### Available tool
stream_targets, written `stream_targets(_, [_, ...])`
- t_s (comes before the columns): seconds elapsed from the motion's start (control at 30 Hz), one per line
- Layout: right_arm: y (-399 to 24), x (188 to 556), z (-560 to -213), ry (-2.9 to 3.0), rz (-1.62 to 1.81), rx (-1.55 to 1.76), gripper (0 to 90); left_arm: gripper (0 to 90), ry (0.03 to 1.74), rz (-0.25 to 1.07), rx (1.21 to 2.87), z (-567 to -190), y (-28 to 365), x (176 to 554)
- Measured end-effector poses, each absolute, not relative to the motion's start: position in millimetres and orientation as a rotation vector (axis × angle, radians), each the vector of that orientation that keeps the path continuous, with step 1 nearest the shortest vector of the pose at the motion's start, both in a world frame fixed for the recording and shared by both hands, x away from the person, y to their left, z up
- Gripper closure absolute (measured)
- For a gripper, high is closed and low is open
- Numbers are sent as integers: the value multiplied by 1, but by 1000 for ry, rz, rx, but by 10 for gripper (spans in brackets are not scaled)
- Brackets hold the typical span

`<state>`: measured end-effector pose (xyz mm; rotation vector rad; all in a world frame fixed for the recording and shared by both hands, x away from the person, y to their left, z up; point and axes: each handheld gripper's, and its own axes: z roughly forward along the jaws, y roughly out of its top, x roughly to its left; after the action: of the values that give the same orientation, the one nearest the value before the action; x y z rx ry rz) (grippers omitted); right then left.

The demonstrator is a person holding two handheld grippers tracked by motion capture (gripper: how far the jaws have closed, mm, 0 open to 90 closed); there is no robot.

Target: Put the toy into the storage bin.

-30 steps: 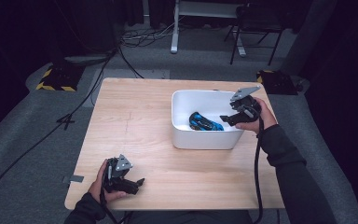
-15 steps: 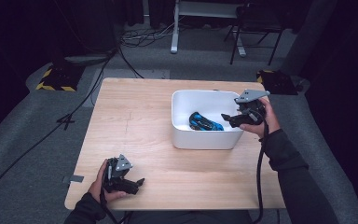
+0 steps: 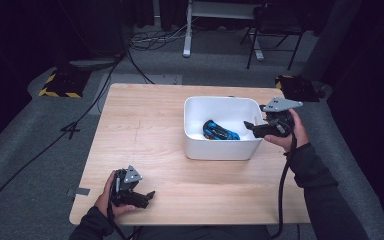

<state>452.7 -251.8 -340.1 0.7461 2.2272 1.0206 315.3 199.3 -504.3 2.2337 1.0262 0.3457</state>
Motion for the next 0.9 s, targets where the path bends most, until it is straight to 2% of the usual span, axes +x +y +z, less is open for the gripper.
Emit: stream_targets(0.9, [-281, 413, -339, 2165, 1118, 735, 176, 6, 1026, 345, 2234, -504, 199, 315])
